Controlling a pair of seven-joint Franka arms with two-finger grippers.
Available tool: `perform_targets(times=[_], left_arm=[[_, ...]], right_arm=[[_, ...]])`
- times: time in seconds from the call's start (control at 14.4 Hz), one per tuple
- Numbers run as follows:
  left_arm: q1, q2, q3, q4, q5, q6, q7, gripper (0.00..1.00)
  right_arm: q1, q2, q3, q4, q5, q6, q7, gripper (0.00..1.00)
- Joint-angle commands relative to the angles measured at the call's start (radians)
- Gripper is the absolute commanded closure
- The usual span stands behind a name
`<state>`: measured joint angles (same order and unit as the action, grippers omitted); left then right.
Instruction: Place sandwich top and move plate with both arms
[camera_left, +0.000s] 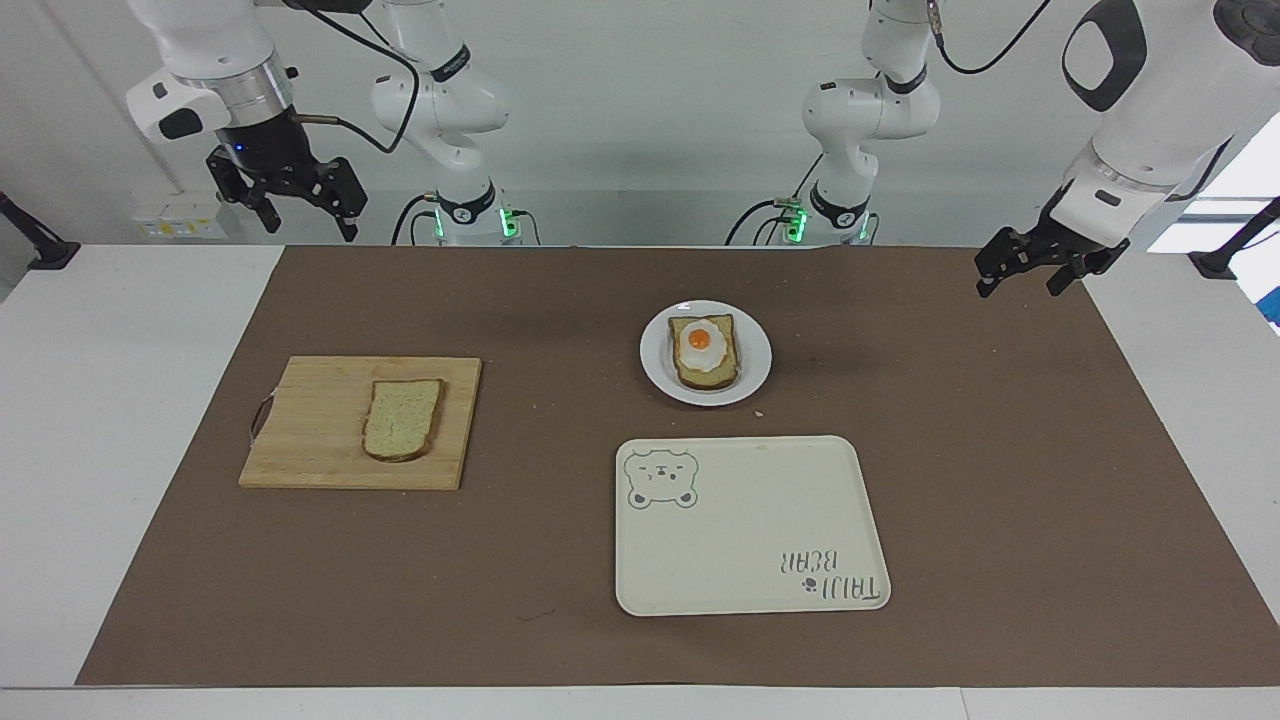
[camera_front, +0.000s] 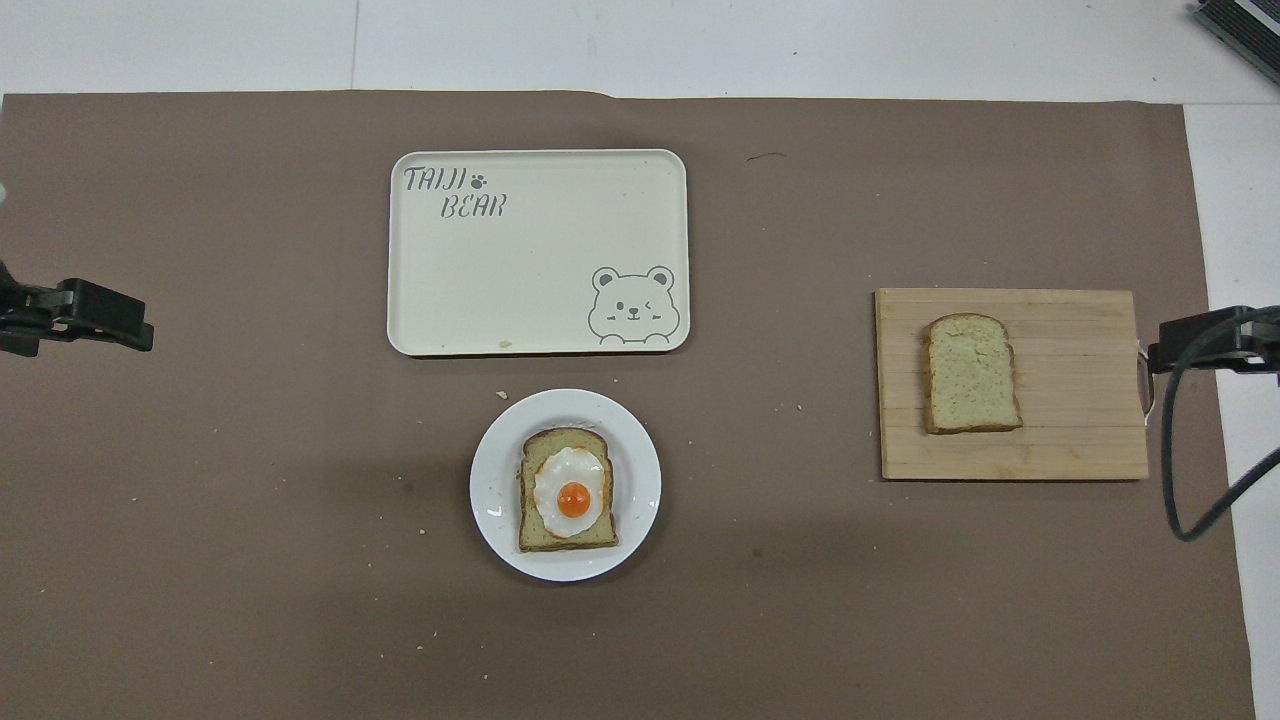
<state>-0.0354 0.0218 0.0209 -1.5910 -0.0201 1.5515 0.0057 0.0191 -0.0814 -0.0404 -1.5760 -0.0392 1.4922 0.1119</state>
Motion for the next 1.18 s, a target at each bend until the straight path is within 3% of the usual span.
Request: perform_targets(times=[0.0,0.35,0.69,1.11], left_arm=[[0.002,-0.022,-0.001,-0.017,-0.004,-0.011,-0.006,0.0],[0.002,-0.022,0.001,-0.017,-0.004,-0.013,-0.006,0.0],[0.002,-0.022,-0.001,-0.017,-0.004,-0.011,-0.006,0.0],[0.002,-0.022,-0.001,-0.017,-0.004,-0.011,-0.006,0.0]], right_arm=[[-0.015,-0.021,0.005,-0.026,0.002,0.017,-0.028,0.0],[-0.016,-0.023,0.004,-0.045,0.002,0.02,-0.028,0.0],[-0.03,-0.023,0.004,-0.088,0.004,0.1,-0.104,0.0],[-0.036,0.0,0.004,-0.229,0.013,0.298,-0.113,0.0]])
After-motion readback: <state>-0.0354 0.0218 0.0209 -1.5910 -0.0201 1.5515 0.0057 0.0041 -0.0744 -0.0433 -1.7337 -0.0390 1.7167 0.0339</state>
